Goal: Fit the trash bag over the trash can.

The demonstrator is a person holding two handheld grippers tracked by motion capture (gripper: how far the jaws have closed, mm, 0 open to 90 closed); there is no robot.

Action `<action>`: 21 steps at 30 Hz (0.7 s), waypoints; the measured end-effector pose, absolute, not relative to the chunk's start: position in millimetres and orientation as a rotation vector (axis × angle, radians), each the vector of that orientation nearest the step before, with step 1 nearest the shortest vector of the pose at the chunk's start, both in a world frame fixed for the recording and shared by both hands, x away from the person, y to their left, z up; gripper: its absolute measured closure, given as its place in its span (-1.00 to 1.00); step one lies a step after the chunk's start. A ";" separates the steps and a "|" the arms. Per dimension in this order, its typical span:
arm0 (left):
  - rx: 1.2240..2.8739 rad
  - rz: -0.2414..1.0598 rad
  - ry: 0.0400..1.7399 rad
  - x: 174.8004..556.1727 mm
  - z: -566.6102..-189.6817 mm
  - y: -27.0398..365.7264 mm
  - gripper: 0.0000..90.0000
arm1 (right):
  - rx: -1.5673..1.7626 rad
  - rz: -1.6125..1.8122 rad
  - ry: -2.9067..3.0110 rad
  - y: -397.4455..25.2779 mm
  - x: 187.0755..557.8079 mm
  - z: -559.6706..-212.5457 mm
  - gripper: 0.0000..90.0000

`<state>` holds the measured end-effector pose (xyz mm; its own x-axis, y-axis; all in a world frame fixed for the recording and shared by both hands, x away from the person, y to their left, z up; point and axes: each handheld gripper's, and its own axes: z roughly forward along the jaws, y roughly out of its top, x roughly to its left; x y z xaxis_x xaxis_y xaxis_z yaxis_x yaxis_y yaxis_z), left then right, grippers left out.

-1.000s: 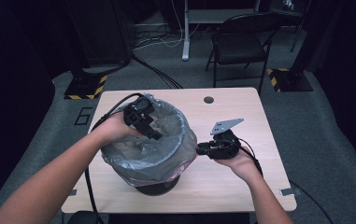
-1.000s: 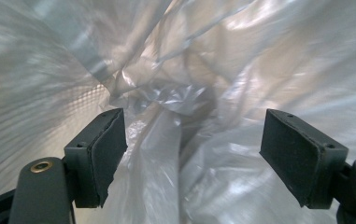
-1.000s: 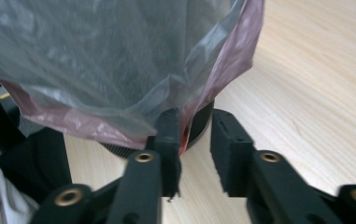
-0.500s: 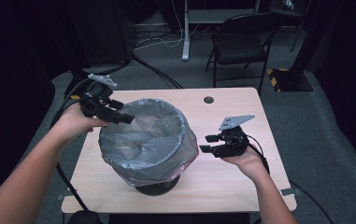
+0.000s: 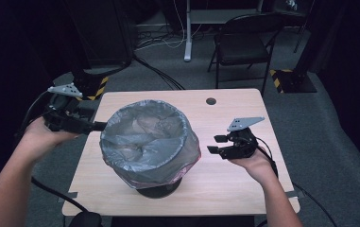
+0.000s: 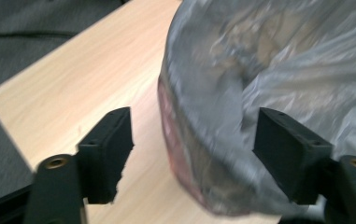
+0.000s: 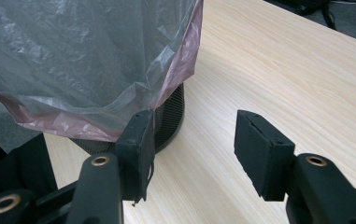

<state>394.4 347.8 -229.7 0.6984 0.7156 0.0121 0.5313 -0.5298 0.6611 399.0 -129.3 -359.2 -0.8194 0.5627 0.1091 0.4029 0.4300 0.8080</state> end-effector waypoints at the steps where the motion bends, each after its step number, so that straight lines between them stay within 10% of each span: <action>1: 2.256 0.376 0.960 393.1 -230.7 350.1 -0.33 | 0.856 1.333 2.501 -129.2 398.5 -358.2 0.04; 21: 1.917 0.393 1.025 371.6 -309.1 420.1 -0.13 | 0.921 1.228 2.349 -176.3 377.9 -338.1 -0.02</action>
